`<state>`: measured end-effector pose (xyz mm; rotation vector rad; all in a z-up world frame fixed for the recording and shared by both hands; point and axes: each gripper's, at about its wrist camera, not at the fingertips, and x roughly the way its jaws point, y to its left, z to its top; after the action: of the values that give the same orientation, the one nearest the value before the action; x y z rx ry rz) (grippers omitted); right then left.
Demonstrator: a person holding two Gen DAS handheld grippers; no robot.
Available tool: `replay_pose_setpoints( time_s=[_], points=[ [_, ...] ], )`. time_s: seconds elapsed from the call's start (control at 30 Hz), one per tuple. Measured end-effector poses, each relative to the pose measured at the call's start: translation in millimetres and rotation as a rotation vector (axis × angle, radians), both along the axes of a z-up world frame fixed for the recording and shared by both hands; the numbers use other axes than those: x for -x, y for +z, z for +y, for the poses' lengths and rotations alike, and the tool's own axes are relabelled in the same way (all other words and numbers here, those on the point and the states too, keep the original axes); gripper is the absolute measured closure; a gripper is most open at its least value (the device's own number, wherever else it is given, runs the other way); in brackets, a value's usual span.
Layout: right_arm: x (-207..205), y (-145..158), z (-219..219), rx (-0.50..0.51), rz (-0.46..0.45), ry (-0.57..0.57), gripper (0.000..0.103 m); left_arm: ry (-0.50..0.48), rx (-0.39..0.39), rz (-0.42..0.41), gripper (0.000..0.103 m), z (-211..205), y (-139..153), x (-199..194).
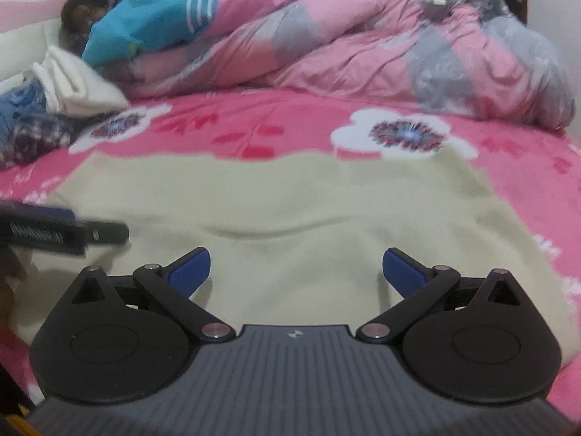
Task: Fold clothes
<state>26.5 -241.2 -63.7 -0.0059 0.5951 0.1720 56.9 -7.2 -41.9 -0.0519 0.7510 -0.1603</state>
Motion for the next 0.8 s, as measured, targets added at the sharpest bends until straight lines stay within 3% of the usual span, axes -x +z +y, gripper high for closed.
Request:
replay_pose_setpoints(
  time_s=[0.07,0.2,0.43,0.8],
  points=[
    [2,-10,2,0.002,-0.014,-0.001,0.001,0.001,-0.007,0.003,0.0,-1,0,0],
    [2,2,3,-0.018,-0.021,-0.015,0.001,0.006,-0.029,0.009,0.0,-5,0,-1],
    [3,-15,9,0.036,-0.043,-0.018,0.001,0.011,-0.07,0.042,0.0,-11,6,0],
    [5,-16,9,0.034,-0.049,-0.023,0.001,0.065,-0.084,0.09,0.0,-12,24,23]
  ],
)
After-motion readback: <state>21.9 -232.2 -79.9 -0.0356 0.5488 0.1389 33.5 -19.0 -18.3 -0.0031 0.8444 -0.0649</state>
